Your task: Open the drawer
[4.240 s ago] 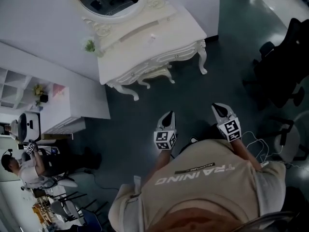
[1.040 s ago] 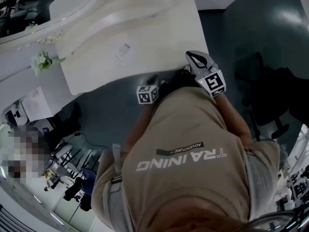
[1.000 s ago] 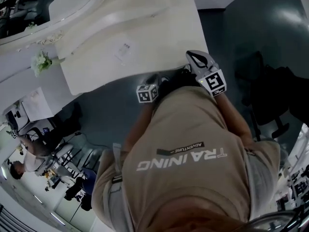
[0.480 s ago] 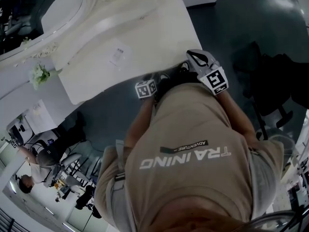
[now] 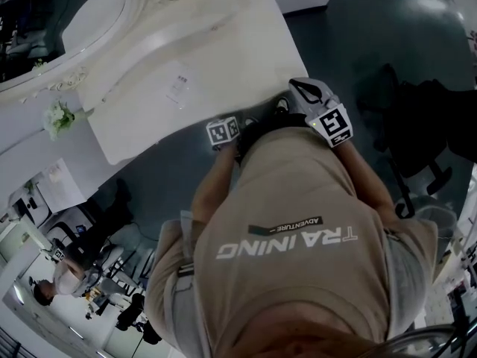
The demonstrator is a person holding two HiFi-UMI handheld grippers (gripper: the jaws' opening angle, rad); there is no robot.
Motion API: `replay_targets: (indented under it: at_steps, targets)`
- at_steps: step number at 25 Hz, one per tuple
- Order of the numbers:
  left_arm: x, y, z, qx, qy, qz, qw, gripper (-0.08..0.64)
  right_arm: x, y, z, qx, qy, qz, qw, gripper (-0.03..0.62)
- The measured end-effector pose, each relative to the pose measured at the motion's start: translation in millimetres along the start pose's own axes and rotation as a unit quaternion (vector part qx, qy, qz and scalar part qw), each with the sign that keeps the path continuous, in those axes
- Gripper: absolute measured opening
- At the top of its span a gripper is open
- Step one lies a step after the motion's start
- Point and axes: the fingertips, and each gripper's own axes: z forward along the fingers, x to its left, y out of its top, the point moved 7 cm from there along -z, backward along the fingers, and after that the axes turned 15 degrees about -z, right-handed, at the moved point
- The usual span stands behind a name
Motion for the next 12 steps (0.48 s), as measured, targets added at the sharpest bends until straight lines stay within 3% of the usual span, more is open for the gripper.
replay_targets:
  at_steps: [5, 12]
  targets:
    - [-3.7, -5.4, 0.7, 0.022, 0.007, 0.037, 0.999, 0.138, 16.2, -6.9, -5.4, 0.002, -0.002, 0.011, 1.0, 0.003]
    - [-3.6, -22.3, -2.2, 0.025, -0.005, 0.05, 0.9985, 0.137, 53.6, -12.4, -20.7, 0.005, -0.011, 0.012, 1.0, 0.003]
